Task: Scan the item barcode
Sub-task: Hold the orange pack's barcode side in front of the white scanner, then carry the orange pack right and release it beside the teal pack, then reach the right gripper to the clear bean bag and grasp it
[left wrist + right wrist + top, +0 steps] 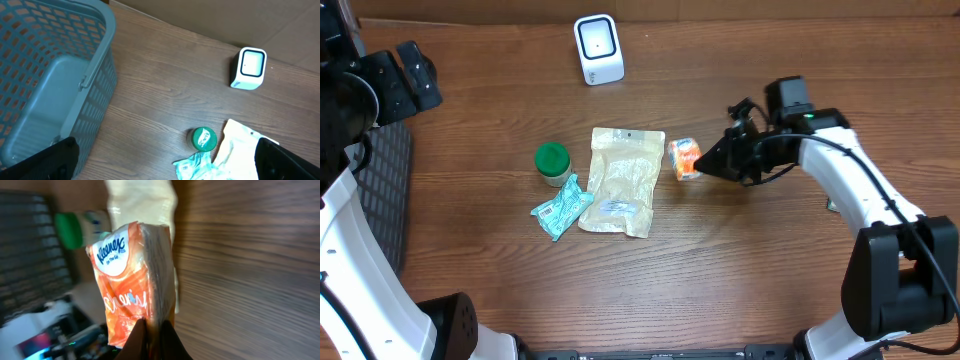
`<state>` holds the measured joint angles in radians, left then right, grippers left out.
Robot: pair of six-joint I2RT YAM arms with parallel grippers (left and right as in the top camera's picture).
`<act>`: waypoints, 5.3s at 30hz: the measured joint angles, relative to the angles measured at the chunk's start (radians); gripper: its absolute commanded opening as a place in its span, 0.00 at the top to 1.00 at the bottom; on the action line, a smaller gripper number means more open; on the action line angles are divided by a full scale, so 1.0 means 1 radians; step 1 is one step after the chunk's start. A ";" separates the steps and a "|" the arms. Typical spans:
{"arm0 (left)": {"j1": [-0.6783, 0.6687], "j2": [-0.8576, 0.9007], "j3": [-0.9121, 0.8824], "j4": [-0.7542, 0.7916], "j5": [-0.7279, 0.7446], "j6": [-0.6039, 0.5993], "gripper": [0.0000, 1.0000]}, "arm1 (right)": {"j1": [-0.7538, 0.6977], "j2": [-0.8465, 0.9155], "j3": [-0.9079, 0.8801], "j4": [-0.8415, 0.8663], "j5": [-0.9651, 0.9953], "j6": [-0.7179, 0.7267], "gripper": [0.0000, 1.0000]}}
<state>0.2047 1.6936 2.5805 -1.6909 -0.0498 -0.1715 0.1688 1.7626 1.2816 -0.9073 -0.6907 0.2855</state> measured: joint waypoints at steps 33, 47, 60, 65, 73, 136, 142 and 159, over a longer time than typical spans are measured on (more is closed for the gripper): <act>0.000 0.000 0.000 0.000 0.000 0.000 0.00 | 0.393 0.621 0.742 0.845 1.016 -0.689 0.96; 0.000 0.000 0.000 0.000 0.000 0.000 0.00 | 0.395 0.692 0.742 0.897 1.043 -0.930 0.96; 0.000 0.000 0.000 0.000 0.000 0.000 0.00 | 0.396 0.692 0.742 0.890 1.044 -0.932 0.96; 0.000 0.000 0.000 0.000 0.000 0.000 0.00 | 0.396 0.689 0.742 0.816 0.972 -0.797 0.96; 0.000 0.000 0.000 0.000 0.000 0.000 0.00 | 0.394 0.519 0.737 0.510 0.650 -0.451 0.96; 0.000 0.000 0.000 0.000 0.000 0.000 0.00 | -0.118 0.088 0.132 -0.036 0.165 -0.043 0.21; 0.000 0.000 0.000 0.000 0.000 0.000 0.00 | 0.045 0.098 0.132 0.016 0.140 -0.032 0.21; 0.000 0.000 0.000 0.000 0.000 0.000 0.00 | 0.235 0.294 0.132 0.134 0.129 0.089 0.26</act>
<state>0.2047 1.6936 2.5805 -1.6909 -0.0502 -0.1715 0.4038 2.0571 1.4136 -0.7738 -0.5617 0.3744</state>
